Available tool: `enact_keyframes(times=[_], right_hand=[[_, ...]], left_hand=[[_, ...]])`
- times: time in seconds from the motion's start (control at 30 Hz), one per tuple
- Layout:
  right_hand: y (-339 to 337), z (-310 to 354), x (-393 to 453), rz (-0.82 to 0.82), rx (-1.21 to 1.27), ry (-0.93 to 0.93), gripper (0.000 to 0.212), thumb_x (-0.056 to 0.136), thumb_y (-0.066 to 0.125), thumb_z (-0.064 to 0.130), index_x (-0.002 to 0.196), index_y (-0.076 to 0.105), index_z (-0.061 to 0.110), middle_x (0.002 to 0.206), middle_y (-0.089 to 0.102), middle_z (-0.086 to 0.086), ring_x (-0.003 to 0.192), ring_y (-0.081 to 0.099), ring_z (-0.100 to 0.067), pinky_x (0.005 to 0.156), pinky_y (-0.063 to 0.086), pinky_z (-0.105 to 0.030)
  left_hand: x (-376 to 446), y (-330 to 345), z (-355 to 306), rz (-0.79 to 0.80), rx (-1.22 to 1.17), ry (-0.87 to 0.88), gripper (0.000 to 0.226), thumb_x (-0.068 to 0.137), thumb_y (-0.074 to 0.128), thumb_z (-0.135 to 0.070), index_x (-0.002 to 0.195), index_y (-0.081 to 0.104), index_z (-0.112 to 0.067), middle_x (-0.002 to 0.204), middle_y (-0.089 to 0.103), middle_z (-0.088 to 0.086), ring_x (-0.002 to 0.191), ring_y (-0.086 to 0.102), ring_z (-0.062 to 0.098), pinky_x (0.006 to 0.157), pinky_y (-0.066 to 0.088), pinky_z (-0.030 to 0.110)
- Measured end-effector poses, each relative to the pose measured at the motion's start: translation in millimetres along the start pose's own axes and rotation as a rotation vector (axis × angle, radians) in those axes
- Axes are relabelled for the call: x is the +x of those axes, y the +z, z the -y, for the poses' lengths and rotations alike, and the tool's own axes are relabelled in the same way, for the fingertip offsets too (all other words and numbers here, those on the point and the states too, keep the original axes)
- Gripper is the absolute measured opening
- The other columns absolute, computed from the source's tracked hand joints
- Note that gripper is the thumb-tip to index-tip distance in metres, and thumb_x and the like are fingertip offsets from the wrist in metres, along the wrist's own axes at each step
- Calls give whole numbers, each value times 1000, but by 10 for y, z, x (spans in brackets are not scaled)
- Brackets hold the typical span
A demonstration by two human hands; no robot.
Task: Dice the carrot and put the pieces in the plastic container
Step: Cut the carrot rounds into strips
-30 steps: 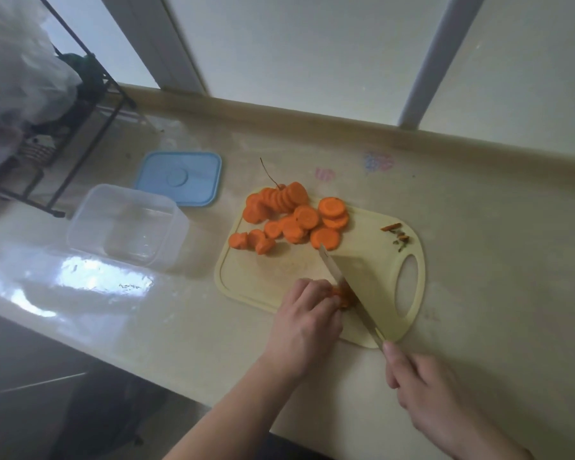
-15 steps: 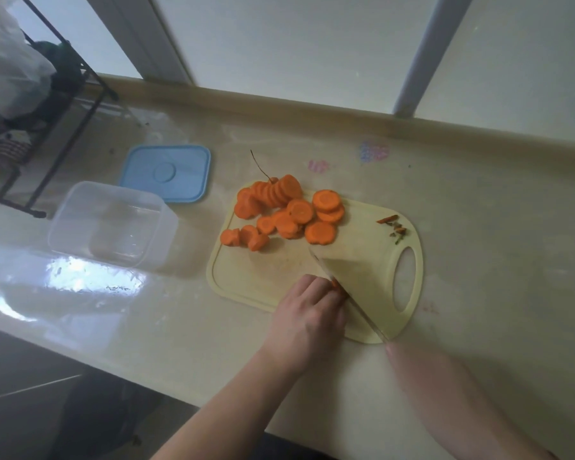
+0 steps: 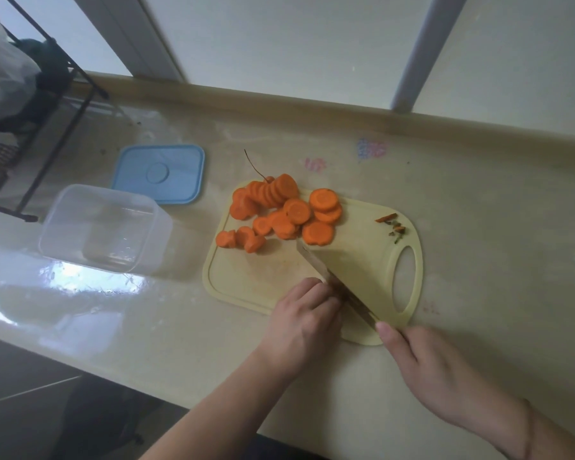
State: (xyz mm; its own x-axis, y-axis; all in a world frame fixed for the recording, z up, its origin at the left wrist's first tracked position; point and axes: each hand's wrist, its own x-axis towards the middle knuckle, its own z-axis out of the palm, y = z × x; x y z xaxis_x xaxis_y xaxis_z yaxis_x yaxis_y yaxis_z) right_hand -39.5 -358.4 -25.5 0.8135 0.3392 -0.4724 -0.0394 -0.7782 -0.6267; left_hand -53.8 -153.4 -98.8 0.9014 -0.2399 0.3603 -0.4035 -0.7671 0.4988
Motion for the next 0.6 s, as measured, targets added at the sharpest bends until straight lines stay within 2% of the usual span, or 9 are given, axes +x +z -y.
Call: enact_keyframes(times=[0.07,0.13,0.2,0.33,0.47,0.6], right_hand=[[17,13,107,18,-28,-51,73,84,15,76,58,37,12,50,43,-1,48,43,-13,54,37,-37],[-30,9,159,4,-14,-53,72,81,16,78,55,34,13,47,38,-1,44,39,-12,51,33,-29],[-103,-20,159,-13,13,-36,71,79,18,78,54,32,13,46,34,0,42,34,-10,47,29,-27],[-154,-55,75,-19,21,-40,76,79,20,78,59,34,6,48,35,0,43,34,-7,51,34,-33],[-159,-12,-92,-38,-19,-92,59,79,20,76,62,40,23,47,34,5,44,34,-7,46,26,-22],[-109,-66,-193,-17,-38,-71,60,84,17,77,71,39,22,51,33,6,48,33,-8,51,31,-25]], left_hand=[[-12,1,4,5,4,6,10,96,66,-9,88,72,-5,87,64,8,83,61,29,71,54,38],[-32,-15,7,-9,-4,-3,8,96,69,-11,93,73,-5,91,66,7,83,62,29,72,54,38],[-39,-29,-15,-47,-17,-27,7,94,72,-11,90,73,-5,90,66,7,82,62,28,72,54,37],[-32,-28,-75,-80,-19,-64,6,91,74,-8,87,73,-4,94,66,8,83,64,28,74,55,35],[-46,-32,-84,-51,-16,-82,3,87,72,-5,89,74,-5,96,67,6,84,64,27,75,55,34],[-34,-37,-82,-31,-9,-92,8,89,67,-7,82,71,-6,91,67,6,80,63,27,69,54,34]])
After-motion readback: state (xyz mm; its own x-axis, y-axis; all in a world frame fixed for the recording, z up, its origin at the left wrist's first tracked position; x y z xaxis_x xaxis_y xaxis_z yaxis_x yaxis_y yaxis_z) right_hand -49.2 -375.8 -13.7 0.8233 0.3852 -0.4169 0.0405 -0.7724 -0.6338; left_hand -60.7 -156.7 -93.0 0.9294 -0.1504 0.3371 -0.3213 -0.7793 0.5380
